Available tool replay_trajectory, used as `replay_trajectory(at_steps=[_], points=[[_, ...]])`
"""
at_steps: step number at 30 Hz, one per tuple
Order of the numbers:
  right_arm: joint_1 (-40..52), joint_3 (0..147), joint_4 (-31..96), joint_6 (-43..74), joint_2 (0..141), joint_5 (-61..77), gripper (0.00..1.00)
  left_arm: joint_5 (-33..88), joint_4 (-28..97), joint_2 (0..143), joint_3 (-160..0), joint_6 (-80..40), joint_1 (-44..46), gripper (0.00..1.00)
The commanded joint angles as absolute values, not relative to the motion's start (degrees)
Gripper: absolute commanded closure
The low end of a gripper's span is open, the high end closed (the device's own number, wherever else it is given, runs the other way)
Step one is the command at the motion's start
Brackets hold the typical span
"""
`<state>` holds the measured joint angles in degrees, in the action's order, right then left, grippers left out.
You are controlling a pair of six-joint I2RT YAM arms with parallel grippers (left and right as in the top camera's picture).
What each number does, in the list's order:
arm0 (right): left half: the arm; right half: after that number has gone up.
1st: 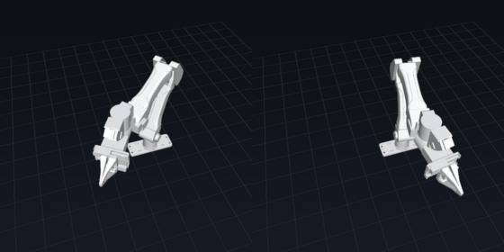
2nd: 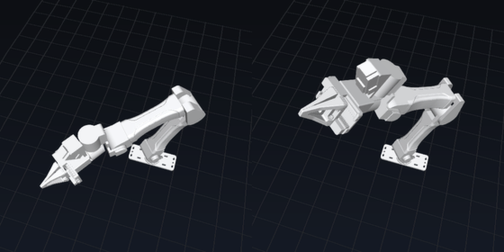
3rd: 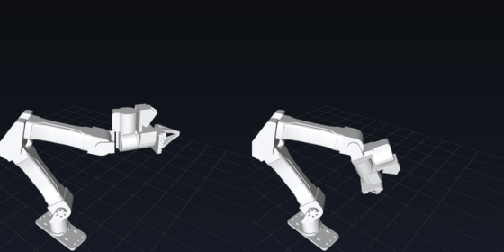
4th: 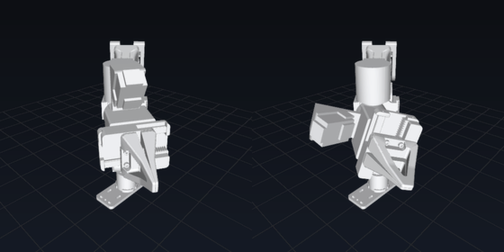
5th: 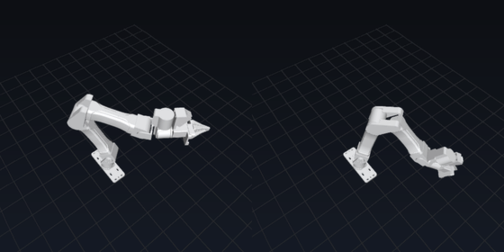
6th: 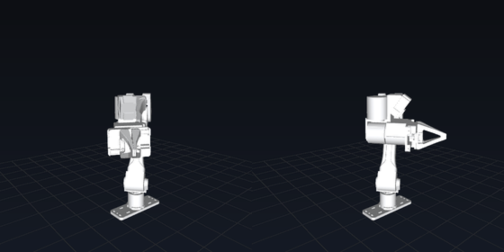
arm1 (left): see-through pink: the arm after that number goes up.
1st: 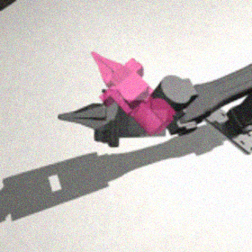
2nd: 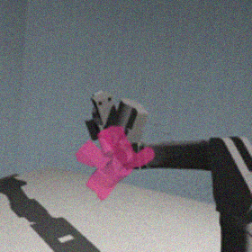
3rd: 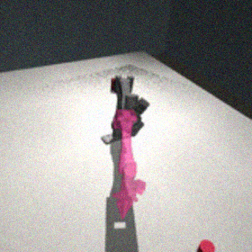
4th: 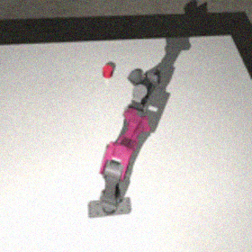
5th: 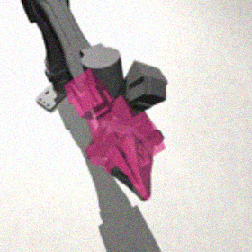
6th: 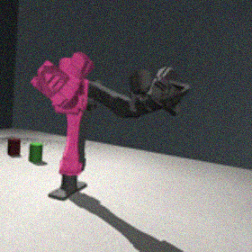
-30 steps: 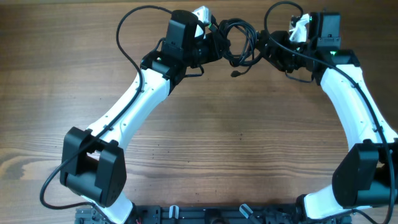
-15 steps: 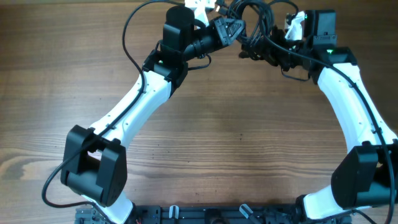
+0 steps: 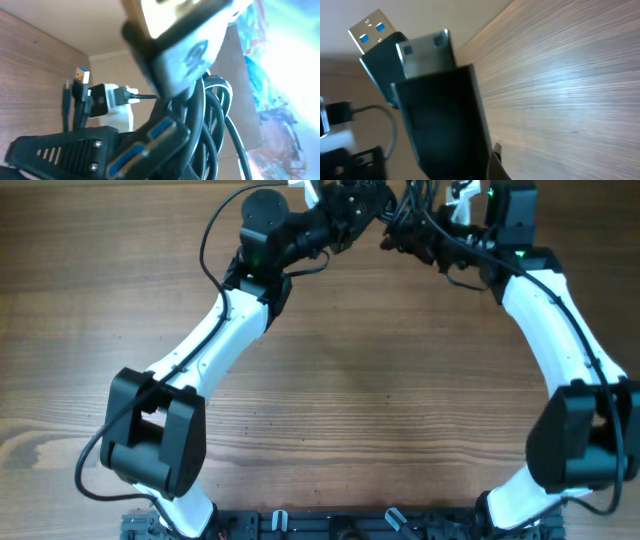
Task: Untangle cables
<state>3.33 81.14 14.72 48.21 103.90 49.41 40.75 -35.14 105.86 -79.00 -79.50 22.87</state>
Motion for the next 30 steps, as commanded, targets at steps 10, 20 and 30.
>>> replay_trajectory(at_steps=[10,20,30], points=[[1.4,78.3,15.9,41.8,110.7,59.1,0.96,22.9,-26.8,101.5,-82.4,-65.0,18.9,0.96],[-5.1,78.3,25.1,29.6,102.4,51.5,0.96,24.6,-4.0,101.5,-82.4,-51.2,17.3,0.96],[-7.9,78.3,29.5,29.9,99.6,45.4,0.96,37.1,-11.5,101.5,-82.4,-51.8,13.8,0.96]])
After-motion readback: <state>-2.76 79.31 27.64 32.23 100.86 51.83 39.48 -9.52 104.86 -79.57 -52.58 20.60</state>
